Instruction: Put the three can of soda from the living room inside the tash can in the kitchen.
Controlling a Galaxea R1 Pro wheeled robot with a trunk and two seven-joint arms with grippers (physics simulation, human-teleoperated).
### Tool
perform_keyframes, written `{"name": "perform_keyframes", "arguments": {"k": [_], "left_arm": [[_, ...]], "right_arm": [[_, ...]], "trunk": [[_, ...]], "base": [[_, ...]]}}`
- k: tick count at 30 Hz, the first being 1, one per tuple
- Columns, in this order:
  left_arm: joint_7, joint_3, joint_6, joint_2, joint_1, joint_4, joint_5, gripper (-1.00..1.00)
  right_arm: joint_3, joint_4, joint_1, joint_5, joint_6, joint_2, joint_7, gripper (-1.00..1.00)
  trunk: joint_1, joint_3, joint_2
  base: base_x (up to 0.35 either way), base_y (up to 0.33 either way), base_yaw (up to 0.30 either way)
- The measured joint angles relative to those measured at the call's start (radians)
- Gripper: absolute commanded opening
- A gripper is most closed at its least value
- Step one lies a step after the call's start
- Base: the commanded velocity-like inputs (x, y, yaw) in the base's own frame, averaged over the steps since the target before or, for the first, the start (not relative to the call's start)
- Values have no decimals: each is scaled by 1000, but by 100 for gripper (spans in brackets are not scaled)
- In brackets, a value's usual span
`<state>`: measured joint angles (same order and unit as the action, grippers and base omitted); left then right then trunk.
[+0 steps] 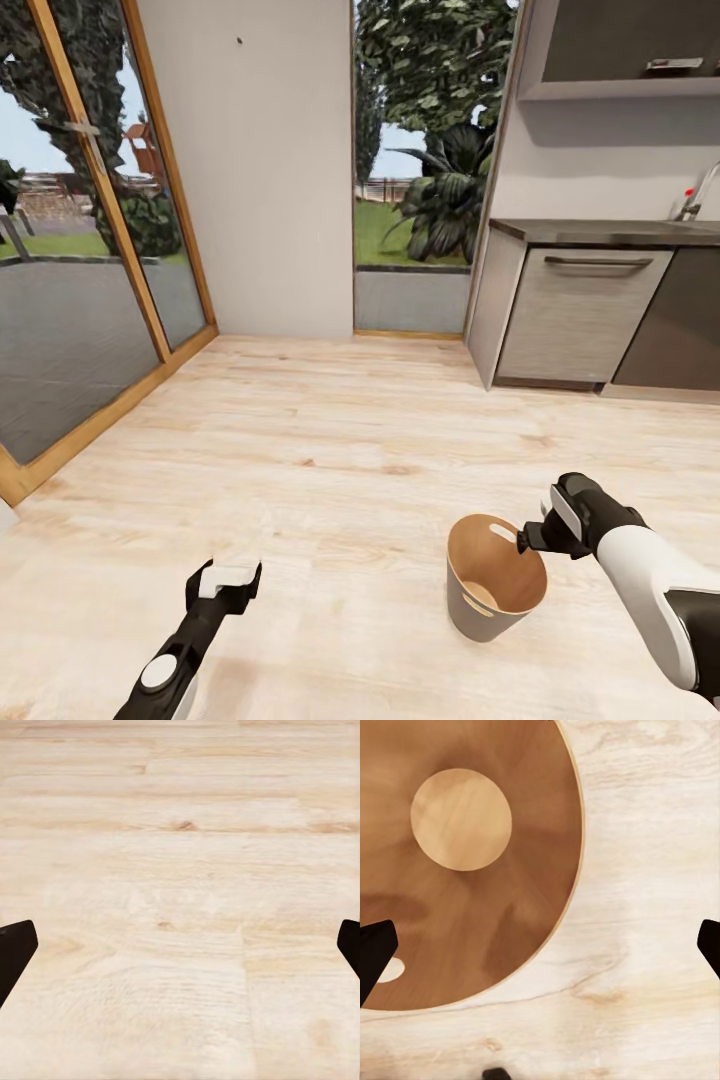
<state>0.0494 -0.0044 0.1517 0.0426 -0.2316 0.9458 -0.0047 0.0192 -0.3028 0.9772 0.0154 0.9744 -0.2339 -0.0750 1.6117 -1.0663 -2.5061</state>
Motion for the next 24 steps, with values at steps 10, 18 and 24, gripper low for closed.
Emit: {"name": "perform_keyframes", "arguments": {"k": [10,18,24], "left_arm": [[2,0,-3,0,0,-11,-1,100],[2,0,-6,0,0,-14,0,100],[2,0,-6,0,0,-10,1,100]], "right_arm": [[0,1,0,0,0,-2,0,100],[0,-2,0,1,0,-6,0,100],[1,-2,0,1,0,-7,0,100]], "trunk": [[0,0,0],[0,0,0],[0,0,0]], "base": [[88,0,0],[202,0,0],[36,0,0]]}}
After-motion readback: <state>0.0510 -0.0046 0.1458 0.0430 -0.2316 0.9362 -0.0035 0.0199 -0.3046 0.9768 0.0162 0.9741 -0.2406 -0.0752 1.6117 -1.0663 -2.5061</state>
